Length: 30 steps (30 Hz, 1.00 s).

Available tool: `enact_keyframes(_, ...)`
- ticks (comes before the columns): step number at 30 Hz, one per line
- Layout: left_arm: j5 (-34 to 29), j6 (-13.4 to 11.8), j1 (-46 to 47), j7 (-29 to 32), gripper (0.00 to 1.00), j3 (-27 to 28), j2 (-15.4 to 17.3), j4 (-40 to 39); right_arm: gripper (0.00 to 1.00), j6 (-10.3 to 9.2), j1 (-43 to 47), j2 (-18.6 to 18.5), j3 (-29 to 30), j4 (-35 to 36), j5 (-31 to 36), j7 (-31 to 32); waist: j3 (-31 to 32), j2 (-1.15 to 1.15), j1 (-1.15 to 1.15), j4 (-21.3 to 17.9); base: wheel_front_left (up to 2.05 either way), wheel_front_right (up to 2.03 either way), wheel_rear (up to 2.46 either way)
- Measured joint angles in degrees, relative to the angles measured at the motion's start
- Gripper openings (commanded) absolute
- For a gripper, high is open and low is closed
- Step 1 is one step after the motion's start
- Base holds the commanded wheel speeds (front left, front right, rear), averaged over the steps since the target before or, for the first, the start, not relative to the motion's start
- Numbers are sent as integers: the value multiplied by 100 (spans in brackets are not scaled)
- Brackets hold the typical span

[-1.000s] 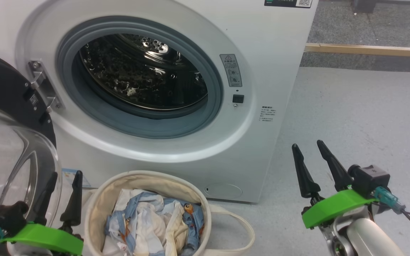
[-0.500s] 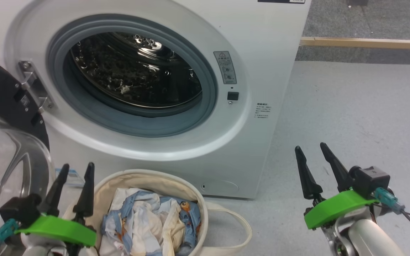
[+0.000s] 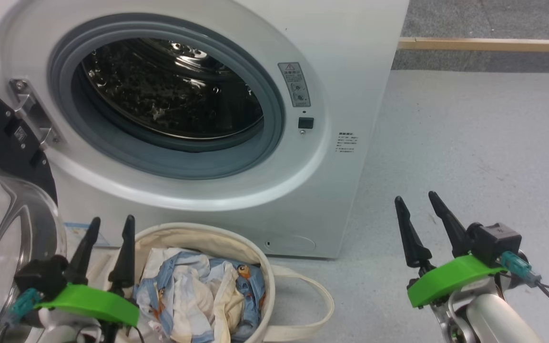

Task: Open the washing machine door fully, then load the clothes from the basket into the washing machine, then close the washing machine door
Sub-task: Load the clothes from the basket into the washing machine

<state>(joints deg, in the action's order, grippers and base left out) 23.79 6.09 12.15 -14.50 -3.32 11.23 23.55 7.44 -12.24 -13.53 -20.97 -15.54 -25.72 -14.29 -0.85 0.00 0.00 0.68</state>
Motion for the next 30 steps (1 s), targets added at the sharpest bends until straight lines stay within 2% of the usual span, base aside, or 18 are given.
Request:
enact_keyframes(11,275,100,368,0,100,2,-356,992,100,0,-49,-13,-1,0,1,0,-244,0,0,-39,0,0,0)
enact_keyframes(18,437,104,750,0,100,-19,-443,1340,100,0,-207,-36,11,58,62,0,-530,0,1,-131,0,0,0)
enact_keyframes(23,634,107,884,0,100,-369,-442,1684,100,0,-342,-36,46,124,102,0,-777,0,1,-225,0,0,0)
enact_keyframes(30,1492,107,1266,97,100,-1206,-383,2491,100,0,-426,-52,107,194,154,0,-1107,0,1,-356,0,0,0)
